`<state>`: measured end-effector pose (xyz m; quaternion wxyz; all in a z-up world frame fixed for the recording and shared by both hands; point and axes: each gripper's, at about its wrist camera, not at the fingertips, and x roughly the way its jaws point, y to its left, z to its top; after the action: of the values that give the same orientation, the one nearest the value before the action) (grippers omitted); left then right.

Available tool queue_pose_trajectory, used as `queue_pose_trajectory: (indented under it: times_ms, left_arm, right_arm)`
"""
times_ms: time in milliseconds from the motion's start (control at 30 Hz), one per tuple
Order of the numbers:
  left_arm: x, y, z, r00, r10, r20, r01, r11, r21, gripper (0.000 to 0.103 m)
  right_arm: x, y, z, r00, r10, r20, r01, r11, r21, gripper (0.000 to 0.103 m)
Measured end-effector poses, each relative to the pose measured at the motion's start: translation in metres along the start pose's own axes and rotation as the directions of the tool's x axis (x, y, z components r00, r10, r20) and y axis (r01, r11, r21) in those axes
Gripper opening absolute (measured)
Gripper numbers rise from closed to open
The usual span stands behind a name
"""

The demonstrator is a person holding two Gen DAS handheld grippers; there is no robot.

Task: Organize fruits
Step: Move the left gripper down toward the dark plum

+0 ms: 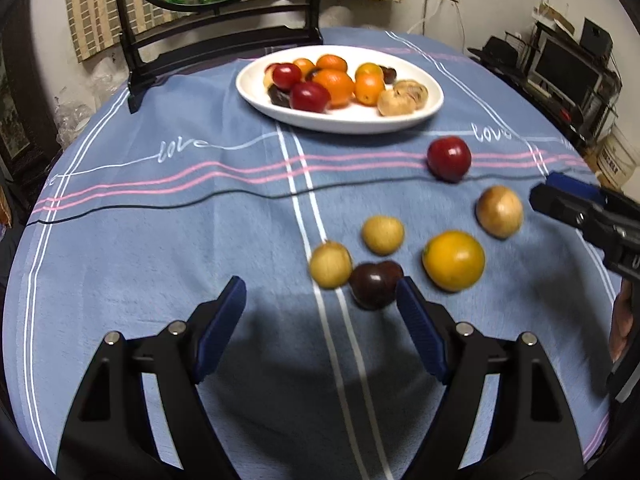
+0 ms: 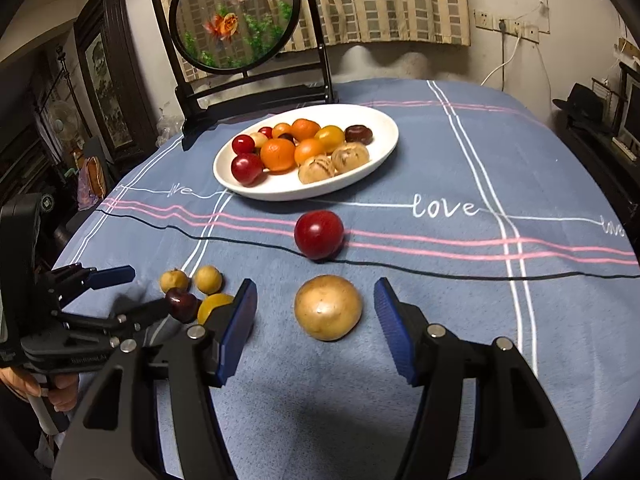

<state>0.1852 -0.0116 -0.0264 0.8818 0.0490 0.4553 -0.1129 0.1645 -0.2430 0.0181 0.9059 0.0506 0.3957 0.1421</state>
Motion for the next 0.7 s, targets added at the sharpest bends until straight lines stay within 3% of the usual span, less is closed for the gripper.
queue_pose_trajectory:
  times_ms: [233, 700]
  left_arm:
    - [0.014, -0.006, -0.003, 0.999, -0.035, -0.035, 0.036, 0.999, 0.013, 0.079]
    - [0.025, -0.012, 0.003, 0.996, -0.005, -0.085, 0.000, 0.998, -0.056, 0.078]
  right_arm:
    - [0.006, -0.006, -0.004, 0.999, 0.037, 0.003, -0.037, 0.999, 0.032, 0.061]
    - [0.006, -0.004, -0.009, 0.996, 0.087, 0.017, -0.087, 0.996, 0.024, 0.061]
